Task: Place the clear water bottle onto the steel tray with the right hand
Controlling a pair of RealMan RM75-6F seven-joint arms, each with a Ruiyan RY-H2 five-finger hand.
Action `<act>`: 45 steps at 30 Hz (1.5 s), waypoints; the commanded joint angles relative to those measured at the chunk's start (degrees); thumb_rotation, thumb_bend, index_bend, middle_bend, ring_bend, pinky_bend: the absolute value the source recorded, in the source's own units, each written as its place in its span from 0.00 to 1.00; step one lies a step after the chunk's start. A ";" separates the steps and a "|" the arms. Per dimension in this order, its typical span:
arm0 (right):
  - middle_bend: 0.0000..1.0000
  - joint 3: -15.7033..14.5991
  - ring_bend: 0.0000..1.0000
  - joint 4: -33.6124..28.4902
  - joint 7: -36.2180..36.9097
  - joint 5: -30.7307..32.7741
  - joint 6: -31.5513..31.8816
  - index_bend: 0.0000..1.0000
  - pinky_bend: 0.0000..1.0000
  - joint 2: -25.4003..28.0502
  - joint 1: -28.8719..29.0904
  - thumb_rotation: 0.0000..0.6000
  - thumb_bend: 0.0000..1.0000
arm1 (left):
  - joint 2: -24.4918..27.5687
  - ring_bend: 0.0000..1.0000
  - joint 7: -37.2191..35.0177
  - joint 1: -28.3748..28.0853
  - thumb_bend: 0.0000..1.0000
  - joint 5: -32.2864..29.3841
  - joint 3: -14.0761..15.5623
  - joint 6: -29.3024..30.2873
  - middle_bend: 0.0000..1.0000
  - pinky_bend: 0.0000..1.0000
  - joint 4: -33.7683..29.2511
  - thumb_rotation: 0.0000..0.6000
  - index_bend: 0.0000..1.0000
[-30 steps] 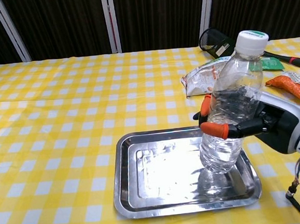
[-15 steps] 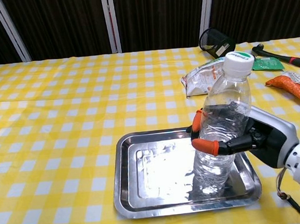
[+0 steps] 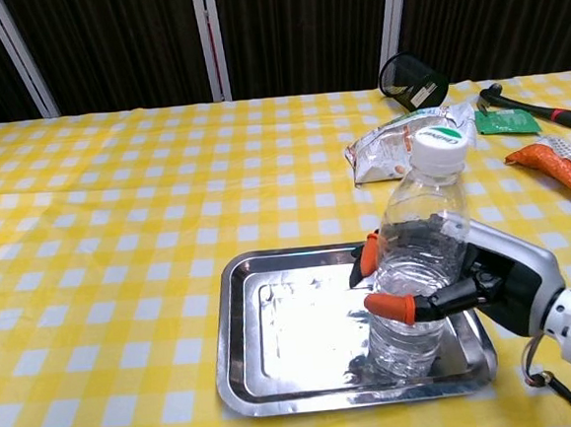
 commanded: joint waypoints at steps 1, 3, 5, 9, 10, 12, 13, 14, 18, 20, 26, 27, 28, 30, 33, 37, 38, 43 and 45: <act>0.33 -0.53 0.08 -0.03 0.85 -0.22 -0.79 0.37 0.00 0.38 0.44 1.00 0.35 | 0.01 0.00 0.04 -0.01 0.18 -0.05 0.00 -0.05 0.00 0.00 -0.04 1.00 0.19; 0.30 -0.84 0.06 0.07 1.35 -0.40 -1.14 0.33 0.00 0.45 0.62 1.00 0.34 | 0.01 0.00 0.11 -0.04 0.18 -0.04 0.03 -0.12 0.00 0.00 -0.05 1.00 0.19; 0.27 -1.06 0.05 0.18 1.97 -0.70 -1.29 0.29 0.00 0.62 0.84 1.00 0.33 | 0.01 0.00 0.18 -0.04 0.18 0.00 0.06 -0.13 0.00 0.00 -0.07 1.00 0.19; 0.20 -1.45 0.03 0.11 3.17 -1.53 -1.22 0.23 0.00 1.22 1.27 1.00 0.31 | -0.01 0.00 0.38 -0.08 0.18 -0.05 0.11 -0.28 0.00 0.00 -0.14 1.00 0.19; 0.19 -1.52 0.02 0.09 3.46 -1.70 -1.14 0.22 0.00 1.39 1.34 1.00 0.30 | -0.01 0.00 0.42 -0.10 0.18 -0.06 0.14 -0.34 0.00 0.00 -0.17 1.00 0.19; 0.18 -1.86 0.01 0.00 4.48 -2.24 -0.94 0.21 0.00 1.99 1.49 1.00 0.29 | -0.04 0.00 0.62 -0.14 0.18 -0.04 0.18 -0.43 0.00 0.00 -0.21 1.00 0.19; 0.17 -1.98 0.01 -0.02 4.93 -2.46 -0.80 0.21 0.00 2.31 1.55 1.00 0.29 | -0.06 0.00 0.72 -0.15 0.18 -0.03 0.19 -0.46 0.00 0.00 -0.22 1.00 0.19; 0.17 -2.12 0.01 -0.04 5.37 -2.68 -0.66 0.21 0.00 2.65 1.59 1.00 0.29 | -0.09 0.00 0.84 -0.17 0.18 -0.02 0.22 -0.48 0.00 0.00 -0.23 1.00 0.19; 0.16 -2.75 0.00 -0.12 7.20 -3.77 0.24 0.21 0.00 4.96 1.81 1.00 0.29 | -0.27 0.00 1.40 -0.26 0.18 0.08 0.33 -0.66 0.00 0.00 -0.34 1.00 0.19; 0.16 -2.67 0.00 -0.34 7.92 -3.88 0.42 0.21 0.00 6.41 2.09 1.00 0.29 | -0.33 0.00 1.67 -0.27 0.18 0.17 0.39 -0.68 0.00 0.00 -0.44 1.00 0.19; 0.14 -4.77 0.00 -0.42 11.13 -6.14 2.76 0.20 0.00 11.37 1.64 1.00 0.29 | -0.49 0.00 2.38 -0.28 0.18 0.31 0.54 -0.70 0.00 0.00 -0.66 1.00 0.19; 0.13 -5.34 0.00 -0.28 11.53 -6.70 2.99 0.19 0.00 12.18 1.61 1.00 0.29 | -0.49 0.00 2.41 -0.28 0.18 0.37 0.56 -0.68 0.00 0.00 -0.69 1.00 0.19; 0.13 -6.32 0.00 0.00 11.79 -7.70 3.28 0.19 0.00 13.60 1.64 1.00 0.29 | -0.48 0.00 2.39 -0.27 0.18 0.48 0.60 -0.63 0.00 0.00 -0.73 1.00 0.19; 0.13 -8.34 0.00 0.36 11.82 -9.77 3.63 0.19 0.00 16.51 1.83 1.00 0.29 | -0.43 0.00 2.26 -0.22 0.18 0.58 0.61 -0.50 0.00 0.00 -0.77 1.00 0.19; 0.13 -11.59 0.00 0.25 12.45 -13.00 4.71 0.19 0.00 21.45 2.06 1.00 0.29 | -0.30 0.00 1.87 -0.16 0.18 0.49 0.53 -0.35 0.00 0.00 -0.77 1.00 0.19; 0.13 -18.21 0.00 -0.85 16.74 -19.72 5.21 0.19 0.00 30.88 4.55 1.00 0.29 | -0.06 0.00 1.19 0.00 0.18 0.38 0.45 -0.10 0.00 0.00 -0.78 1.00 0.19; 0.13 -19.48 0.00 -1.42 17.68 -20.74 5.67 0.19 0.00 33.54 5.21 1.00 0.29 | 0.00 0.00 1.06 0.05 0.18 0.44 0.48 0.00 0.00 0.00 -0.80 1.00 0.19; 0.13 -18.88 0.00 -6.04 8.69 -16.63 8.00 0.19 0.00 41.59 3.67 1.00 0.29 | 0.03 0.00 0.98 0.13 0.18 0.56 0.57 0.07 0.00 0.00 -0.81 1.00 0.19; 0.13 -14.80 0.00 -7.40 -8.45 -10.14 10.21 0.19 0.00 42.50 0.04 1.00 0.29 | -0.06 0.00 1.18 0.09 0.18 0.36 0.52 -0.05 0.00 0.00 -0.71 1.00 0.19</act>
